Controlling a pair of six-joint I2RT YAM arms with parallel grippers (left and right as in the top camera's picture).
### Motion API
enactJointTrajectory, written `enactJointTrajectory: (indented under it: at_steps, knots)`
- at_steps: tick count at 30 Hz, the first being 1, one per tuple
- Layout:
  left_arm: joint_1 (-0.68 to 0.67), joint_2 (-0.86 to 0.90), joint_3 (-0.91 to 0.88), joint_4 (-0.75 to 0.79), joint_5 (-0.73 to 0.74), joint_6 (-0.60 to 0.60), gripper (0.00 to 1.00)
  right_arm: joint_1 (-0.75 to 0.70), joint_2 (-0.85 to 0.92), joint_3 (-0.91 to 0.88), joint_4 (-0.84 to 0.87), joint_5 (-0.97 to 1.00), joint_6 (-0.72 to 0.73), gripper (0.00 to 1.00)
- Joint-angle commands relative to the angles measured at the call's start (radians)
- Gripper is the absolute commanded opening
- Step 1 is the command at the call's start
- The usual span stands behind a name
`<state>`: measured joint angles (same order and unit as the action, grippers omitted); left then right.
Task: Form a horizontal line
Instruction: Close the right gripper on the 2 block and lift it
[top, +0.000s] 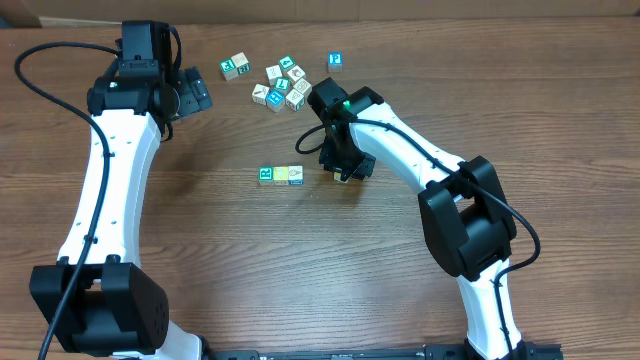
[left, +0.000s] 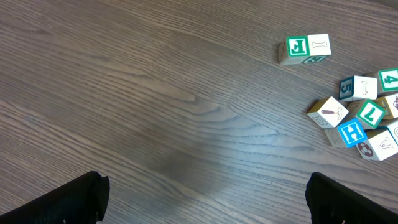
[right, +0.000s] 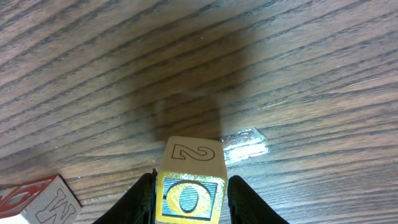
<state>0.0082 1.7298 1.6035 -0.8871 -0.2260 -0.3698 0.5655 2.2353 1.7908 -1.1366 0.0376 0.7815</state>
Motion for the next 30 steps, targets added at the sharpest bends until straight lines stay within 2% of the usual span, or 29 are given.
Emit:
enactJointTrajectory:
  at_steps: [1, 9, 15, 30]
  knots:
    - [-0.002, 0.003, 0.002, 0.002, -0.017, 0.004, 1.0, 0.006, 0.005, -0.005, 0.005, 0.017, -0.005, 0.34]
    - [-0.002, 0.003, 0.002, 0.002, -0.017, 0.004, 1.0, 0.006, 0.005, -0.005, 0.005, 0.017, -0.006, 0.31]
    - [-0.002, 0.003, 0.002, 0.002, -0.017, 0.004, 1.0, 0.006, 0.005, -0.005, 0.005, 0.016, -0.014, 0.24]
    - [-0.002, 0.003, 0.002, 0.002, -0.017, 0.004, 0.99, 0.006, 0.005, -0.005, 0.044, -0.085, -0.188, 0.25]
